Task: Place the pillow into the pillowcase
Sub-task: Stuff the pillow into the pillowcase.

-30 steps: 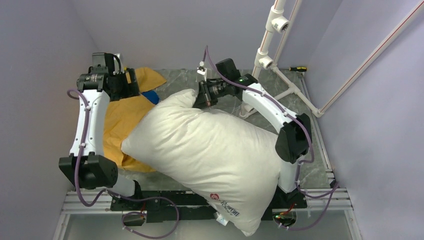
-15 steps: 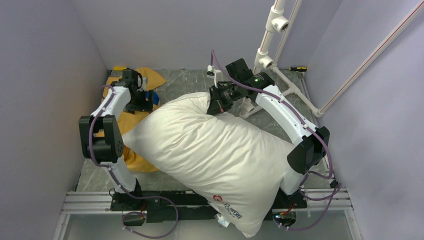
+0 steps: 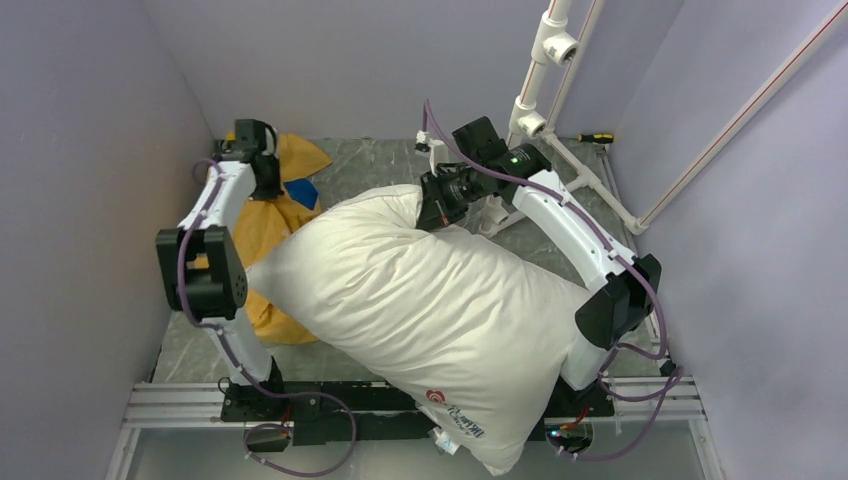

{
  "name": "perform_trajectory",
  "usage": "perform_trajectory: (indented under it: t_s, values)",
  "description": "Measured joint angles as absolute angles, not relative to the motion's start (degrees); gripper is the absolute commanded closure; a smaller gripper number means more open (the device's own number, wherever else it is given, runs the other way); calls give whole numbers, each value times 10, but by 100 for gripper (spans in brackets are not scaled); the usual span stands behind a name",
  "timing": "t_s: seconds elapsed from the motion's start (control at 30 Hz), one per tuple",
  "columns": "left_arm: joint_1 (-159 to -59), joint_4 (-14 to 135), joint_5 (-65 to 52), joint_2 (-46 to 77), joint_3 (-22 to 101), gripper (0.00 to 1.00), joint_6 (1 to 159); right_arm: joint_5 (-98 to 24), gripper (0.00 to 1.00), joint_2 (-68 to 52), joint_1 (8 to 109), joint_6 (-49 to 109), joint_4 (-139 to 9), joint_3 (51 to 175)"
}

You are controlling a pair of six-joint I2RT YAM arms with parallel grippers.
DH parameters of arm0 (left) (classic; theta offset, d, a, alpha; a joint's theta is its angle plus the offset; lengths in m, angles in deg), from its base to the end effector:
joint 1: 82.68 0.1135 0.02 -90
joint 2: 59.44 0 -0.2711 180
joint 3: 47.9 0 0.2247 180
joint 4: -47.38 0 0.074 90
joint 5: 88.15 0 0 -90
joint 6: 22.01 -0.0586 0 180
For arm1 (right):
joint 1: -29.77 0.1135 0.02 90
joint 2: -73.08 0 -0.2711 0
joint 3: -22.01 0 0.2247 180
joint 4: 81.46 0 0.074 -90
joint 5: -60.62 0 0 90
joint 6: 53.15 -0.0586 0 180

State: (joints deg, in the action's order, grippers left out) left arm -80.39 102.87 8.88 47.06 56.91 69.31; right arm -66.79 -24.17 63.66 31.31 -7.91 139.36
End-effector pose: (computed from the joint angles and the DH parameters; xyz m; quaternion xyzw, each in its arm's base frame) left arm 0.3926 0.0229 0.2557 -0.0475 0.9564 0.0612 0.2815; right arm 0.2599 0.2175 0.3628 -0.3178 0.8474 0.3869 0.1769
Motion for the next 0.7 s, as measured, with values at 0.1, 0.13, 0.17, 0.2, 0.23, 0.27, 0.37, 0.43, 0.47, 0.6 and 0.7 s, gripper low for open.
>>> perform_trajectory:
  t_s: [0.1, 0.13, 0.17, 0.2, 0.23, 0.27, 0.37, 0.43, 0.47, 0.6, 0.7]
  values:
    - [-764, 1017, 67, 415, 573, 100, 729, -669, 100, -235, 636, 313, -79, 1390]
    - [-744, 1013, 57, 394, 577, 100, 744, -669, 100, -233, 636, 314, -79, 1388]
    - [-723, 1008, 50, 376, 583, 100, 757, -669, 100, -229, 637, 314, -80, 1385]
    - [-707, 1002, 45, 361, 589, 100, 768, -669, 100, -226, 637, 314, -80, 1383]
    - [-685, 994, 42, 344, 599, 100, 780, -669, 100, -223, 636, 313, -80, 1379]
    - [-672, 989, 42, 334, 605, 100, 785, -668, 100, -220, 636, 313, -80, 1377]
    - [-653, 973, 43, 308, 614, 100, 797, -654, 100, -214, 637, 310, -79, 1374]
    - [-654, 970, 42, 305, 615, 86, 797, -630, 100, -212, 637, 301, -78, 1374]
    - [-654, 970, 39, 307, 615, 73, 797, -613, 100, -212, 637, 296, -76, 1375]
    - [-656, 972, 22, 323, 612, 24, 797, -521, 100, -212, 638, 267, -55, 1398]
    - [-659, 978, 20, 332, 606, 20, 786, -450, 100, -212, 638, 244, -37, 1423]
